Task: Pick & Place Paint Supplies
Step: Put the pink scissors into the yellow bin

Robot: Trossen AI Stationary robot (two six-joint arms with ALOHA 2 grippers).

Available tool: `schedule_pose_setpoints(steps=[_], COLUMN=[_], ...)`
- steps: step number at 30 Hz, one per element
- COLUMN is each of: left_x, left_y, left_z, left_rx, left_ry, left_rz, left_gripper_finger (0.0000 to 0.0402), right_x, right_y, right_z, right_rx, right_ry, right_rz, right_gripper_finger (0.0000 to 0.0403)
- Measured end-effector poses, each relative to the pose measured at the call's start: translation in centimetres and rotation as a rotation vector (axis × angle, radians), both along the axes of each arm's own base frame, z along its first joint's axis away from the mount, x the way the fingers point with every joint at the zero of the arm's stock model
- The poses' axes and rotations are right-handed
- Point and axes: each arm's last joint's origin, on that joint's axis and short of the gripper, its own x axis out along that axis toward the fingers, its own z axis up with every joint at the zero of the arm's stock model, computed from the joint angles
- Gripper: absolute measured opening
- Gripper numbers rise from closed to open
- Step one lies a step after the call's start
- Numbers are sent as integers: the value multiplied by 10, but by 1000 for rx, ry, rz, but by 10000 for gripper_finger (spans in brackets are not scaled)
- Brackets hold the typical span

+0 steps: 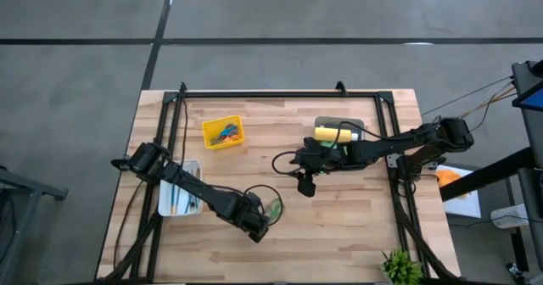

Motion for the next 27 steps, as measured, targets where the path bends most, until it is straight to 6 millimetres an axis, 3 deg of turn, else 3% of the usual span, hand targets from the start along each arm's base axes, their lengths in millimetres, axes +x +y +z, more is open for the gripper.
schedule_pose_setpoints(steps=[14, 23, 27], left_x=[-1, -15, -22], left_y=[2, 31, 55], left_z=[25, 62, 82], left_rx=[-16, 113, 117], left_ry=[-52, -61, -44], left_rz=[-37, 17, -4], left_gripper_finger=[7, 7, 7], right_x=[0, 0, 0], right_y=[0, 0, 0], right_z=[0, 0, 0], right_rx=[0, 0, 0], right_ry=[-1, -1, -3], right_rz=[0, 0, 0], right_gripper_finger=[201, 201, 201])
